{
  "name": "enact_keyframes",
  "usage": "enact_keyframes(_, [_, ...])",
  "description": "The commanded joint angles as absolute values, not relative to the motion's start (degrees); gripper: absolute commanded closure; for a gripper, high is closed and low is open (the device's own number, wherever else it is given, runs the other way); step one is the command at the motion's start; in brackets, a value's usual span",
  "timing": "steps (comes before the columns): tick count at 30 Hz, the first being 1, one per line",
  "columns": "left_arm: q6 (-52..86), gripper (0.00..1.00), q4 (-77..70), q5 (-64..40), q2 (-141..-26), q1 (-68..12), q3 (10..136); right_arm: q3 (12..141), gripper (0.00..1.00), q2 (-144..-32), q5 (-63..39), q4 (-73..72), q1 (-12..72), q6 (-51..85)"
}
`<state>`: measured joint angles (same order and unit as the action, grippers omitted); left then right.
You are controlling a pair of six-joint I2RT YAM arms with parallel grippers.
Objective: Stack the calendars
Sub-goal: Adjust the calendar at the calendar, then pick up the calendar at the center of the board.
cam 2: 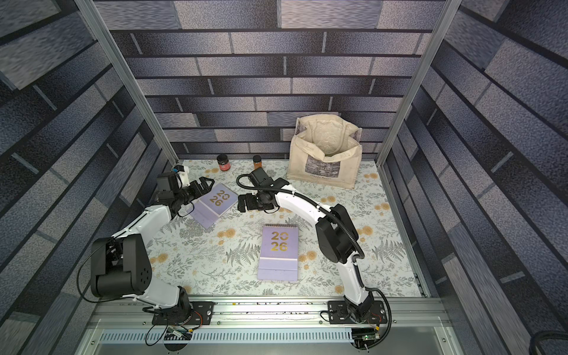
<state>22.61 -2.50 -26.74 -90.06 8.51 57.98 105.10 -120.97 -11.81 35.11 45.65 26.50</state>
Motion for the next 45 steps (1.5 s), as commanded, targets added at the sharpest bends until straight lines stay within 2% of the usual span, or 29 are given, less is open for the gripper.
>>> enact_keyframes(1, [15.4, 0.0, 12.1, -27.3, -95.8, 8.8, 65.3, 108.2, 0.0, -124.4, -10.9, 35.5, 46.3, 30.3])
enact_keyframes(6, [12.0, 0.01, 19.2, -24.6, -102.3, 9.8, 72.2, 113.4, 0.0, -129.1, -11.9, 34.3, 47.2, 32.7])
enact_keyframes(12, [5.5, 0.0, 27.3, -16.8, -108.4, 10.1, 82.9, 116.6, 0.0, -133.0, -13.2, 32.6, 47.5, 34.8])
enact_keyframes(21, [-1.2, 0.01, 38.2, -20.2, -123.4, 11.4, 102.1, 119.0, 0.0, -135.3, -13.7, 31.5, 47.6, 36.2])
enact_keyframes(35, [-2.2, 0.02, 40.6, -22.0, -130.2, 6.8, 105.0, 122.6, 0.0, -138.9, -14.7, 31.0, 47.7, 38.1])
enact_keyframes(45, [0.6, 0.02, 37.5, -27.1, -124.7, 6.4, 94.7, 120.6, 0.0, -138.6, -15.9, 28.6, 47.7, 39.9])
